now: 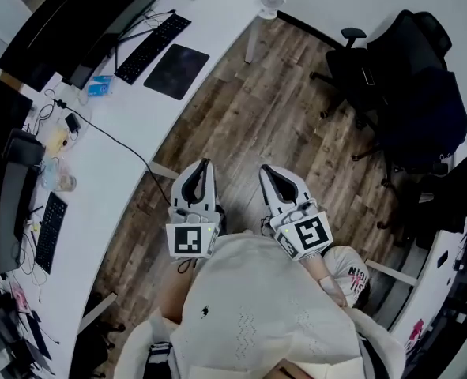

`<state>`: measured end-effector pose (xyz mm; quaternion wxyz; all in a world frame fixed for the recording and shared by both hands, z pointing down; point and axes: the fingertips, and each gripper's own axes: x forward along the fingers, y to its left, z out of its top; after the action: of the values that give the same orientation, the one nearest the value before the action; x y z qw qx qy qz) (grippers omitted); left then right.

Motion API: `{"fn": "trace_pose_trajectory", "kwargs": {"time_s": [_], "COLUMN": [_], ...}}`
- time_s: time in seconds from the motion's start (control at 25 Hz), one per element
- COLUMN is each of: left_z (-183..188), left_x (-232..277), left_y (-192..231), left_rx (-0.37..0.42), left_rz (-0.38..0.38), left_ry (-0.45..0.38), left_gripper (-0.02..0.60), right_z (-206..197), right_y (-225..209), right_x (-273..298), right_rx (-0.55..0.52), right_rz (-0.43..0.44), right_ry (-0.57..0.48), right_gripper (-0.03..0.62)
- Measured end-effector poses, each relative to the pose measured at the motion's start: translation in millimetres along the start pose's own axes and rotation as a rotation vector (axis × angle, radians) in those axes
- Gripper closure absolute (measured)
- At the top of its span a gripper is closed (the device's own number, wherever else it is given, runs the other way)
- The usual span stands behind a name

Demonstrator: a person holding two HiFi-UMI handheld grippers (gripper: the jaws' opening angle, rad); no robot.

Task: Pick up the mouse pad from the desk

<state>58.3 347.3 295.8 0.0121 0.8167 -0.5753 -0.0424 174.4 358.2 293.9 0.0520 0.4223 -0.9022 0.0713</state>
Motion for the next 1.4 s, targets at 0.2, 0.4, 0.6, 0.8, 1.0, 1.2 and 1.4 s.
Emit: {"fn": "trace_pose_trajectory", "kwargs": {"time_s": [0.2,0.4,0.6,0.8,1.0,1.2,1.4], "left_z": [2,4,2,3,-4,-10,-5], "left_x": [30,51,70,80,79,80,88], "left_y": [18,52,93,132,160,172,179], "left_rx": [-0.031,-0.013,-0.025,0.001,-0.020,-0.026,-0.001], "left_rz": [-0.036,-0.039,-0.048,-0.034,-0.008,0.005,0.014], "left_ry": [0.004,0.005,-0.006,-0.023,-0.004,0.009,-0.008], "left_gripper": [0.558,0.558,0.558,0.558,0.558,0.558,0.558], "right_z": [4,14,19,18,17,20,19], "right_y": [-14,-17,-11,0,9,7,-4], "right_x": [32,68,110,147,174,192,207], "right_rx": [0.047,0.050,0.042,0.032,0.028,0.024,0.034], "right_rz": [-0.018,-0.030,-0.029,-0.016,0.000,-0.005,-0.010], "right_ry": [-0.001,-0.009,-0.011,0.003,0.021,0.027,0.037], "right_gripper": [0.594,0.594,0.594,0.594,0.594,0.594,0.594]}}
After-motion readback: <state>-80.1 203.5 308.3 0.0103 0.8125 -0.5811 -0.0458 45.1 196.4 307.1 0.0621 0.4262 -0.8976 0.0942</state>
